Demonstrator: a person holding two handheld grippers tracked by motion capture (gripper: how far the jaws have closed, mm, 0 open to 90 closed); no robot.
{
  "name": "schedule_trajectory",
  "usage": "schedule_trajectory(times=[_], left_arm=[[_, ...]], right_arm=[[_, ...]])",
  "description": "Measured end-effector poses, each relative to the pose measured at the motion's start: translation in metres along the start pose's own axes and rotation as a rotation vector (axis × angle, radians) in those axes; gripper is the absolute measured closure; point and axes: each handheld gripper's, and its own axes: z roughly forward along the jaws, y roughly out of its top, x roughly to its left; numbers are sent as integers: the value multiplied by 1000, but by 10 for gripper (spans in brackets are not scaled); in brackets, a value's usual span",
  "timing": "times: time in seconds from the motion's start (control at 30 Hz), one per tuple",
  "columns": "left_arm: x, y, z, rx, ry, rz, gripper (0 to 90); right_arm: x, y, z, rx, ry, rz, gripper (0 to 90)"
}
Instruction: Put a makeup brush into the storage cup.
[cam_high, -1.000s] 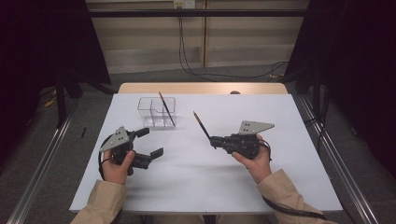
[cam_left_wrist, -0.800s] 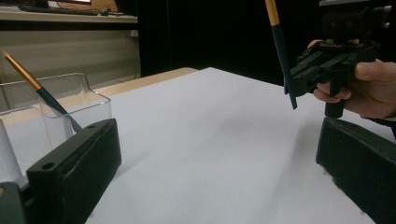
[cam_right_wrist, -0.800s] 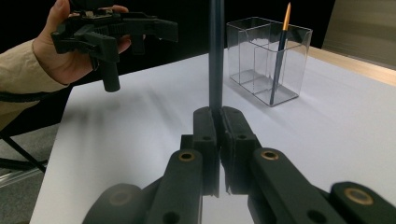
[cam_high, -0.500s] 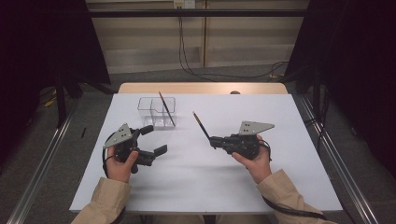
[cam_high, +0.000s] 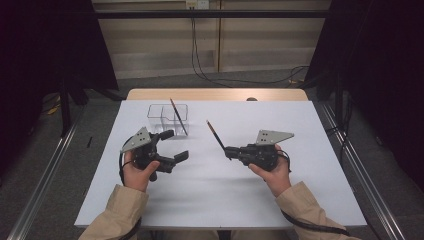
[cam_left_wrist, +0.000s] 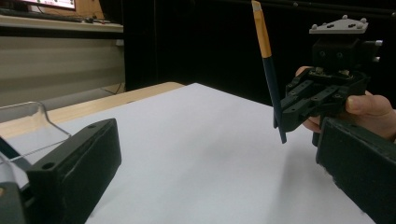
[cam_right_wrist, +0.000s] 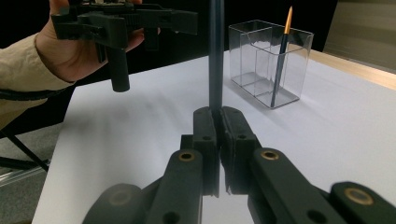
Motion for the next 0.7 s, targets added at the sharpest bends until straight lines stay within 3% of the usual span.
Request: schedule_trajectory(times=[0.27,0.5,0.7], left_arm=[[-4,5,21,-4,-32,-34,0],[-7,7,37,31,-36,-39,5],[-10,9,46,32,-47,-53,39]], right_arm=[[0,0,0,3,0,-5,852],[-1,-1,0,0,-2,-3,852],[0,-1,0,-2,-3,-5,852]])
